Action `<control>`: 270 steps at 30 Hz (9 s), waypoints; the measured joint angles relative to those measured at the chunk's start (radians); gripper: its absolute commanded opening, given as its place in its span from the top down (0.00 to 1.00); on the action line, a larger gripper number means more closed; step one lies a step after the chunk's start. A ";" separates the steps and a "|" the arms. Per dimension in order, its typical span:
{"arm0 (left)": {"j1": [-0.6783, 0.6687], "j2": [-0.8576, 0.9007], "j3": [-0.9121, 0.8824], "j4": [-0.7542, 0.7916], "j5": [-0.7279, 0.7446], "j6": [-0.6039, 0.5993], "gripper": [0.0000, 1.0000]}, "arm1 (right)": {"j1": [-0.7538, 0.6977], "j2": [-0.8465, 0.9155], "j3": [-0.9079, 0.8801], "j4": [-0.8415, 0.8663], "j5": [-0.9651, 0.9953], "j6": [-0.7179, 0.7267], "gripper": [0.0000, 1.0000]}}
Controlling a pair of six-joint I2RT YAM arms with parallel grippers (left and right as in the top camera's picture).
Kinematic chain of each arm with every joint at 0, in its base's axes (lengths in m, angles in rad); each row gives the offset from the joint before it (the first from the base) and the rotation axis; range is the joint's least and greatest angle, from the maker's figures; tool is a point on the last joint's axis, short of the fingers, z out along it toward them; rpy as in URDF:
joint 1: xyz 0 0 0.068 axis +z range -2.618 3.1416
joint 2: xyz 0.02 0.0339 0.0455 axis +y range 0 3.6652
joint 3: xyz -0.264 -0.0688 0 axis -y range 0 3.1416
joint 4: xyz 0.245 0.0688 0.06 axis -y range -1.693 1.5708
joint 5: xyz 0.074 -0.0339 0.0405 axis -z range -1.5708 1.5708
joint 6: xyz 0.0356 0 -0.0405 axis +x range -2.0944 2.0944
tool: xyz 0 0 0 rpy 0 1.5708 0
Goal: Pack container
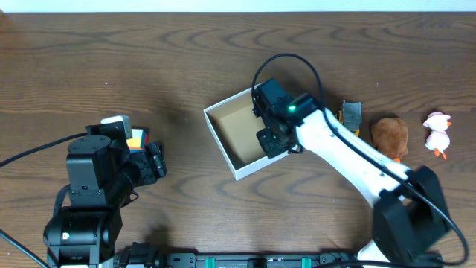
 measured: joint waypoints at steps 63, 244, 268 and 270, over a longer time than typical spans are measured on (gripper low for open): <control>0.000 0.000 0.000 -0.004 0.000 0.000 0.21 | -0.101 -0.031 0.001 -0.105 -0.117 -0.043 0.99; 0.000 0.000 0.000 -0.006 0.000 0.000 0.02 | -0.580 0.168 0.088 0.016 0.049 0.166 0.33; 0.000 0.000 0.000 -0.006 0.000 0.000 0.02 | -0.580 0.168 0.088 0.013 0.048 0.165 0.71; 0.000 0.000 0.000 -0.006 0.000 0.000 0.02 | -0.580 0.168 0.088 0.013 0.048 0.165 0.77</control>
